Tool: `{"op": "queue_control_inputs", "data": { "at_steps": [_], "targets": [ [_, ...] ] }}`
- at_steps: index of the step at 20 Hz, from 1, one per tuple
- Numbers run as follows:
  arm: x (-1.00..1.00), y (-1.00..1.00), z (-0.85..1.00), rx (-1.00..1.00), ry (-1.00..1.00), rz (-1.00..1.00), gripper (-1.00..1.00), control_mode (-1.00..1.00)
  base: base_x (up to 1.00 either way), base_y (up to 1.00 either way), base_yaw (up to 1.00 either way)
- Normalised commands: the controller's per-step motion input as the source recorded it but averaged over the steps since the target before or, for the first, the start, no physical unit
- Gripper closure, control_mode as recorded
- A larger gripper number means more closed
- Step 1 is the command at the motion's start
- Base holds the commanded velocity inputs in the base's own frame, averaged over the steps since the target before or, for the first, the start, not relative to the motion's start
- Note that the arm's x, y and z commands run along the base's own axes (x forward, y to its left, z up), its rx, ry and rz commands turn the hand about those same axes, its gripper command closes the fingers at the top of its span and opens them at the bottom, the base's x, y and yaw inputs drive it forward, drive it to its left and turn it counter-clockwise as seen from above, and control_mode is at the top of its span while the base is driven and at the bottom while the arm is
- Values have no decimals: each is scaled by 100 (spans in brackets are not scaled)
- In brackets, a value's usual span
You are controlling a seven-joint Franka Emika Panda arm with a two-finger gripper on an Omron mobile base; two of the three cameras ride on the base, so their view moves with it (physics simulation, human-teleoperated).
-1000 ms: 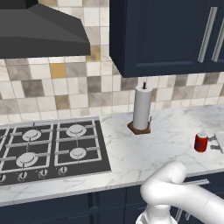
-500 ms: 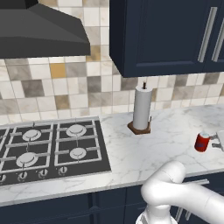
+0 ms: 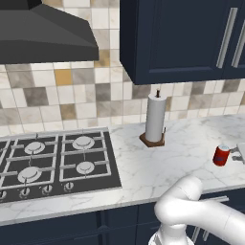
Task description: Four empty soda cans are scattered around the kitchen. Gather all the cans and cluster them next to the stove for recycling.
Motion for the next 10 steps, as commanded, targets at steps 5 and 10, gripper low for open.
{"op": "queue_control_inputs", "data": {
  "at_steps": [5,10],
  "targets": [
    [0,11,0,2,2,-3,-100,-100,0,0,0],
    [0,15,0,2,0,-2,-100,-100,0,0,0]
  ]
}}
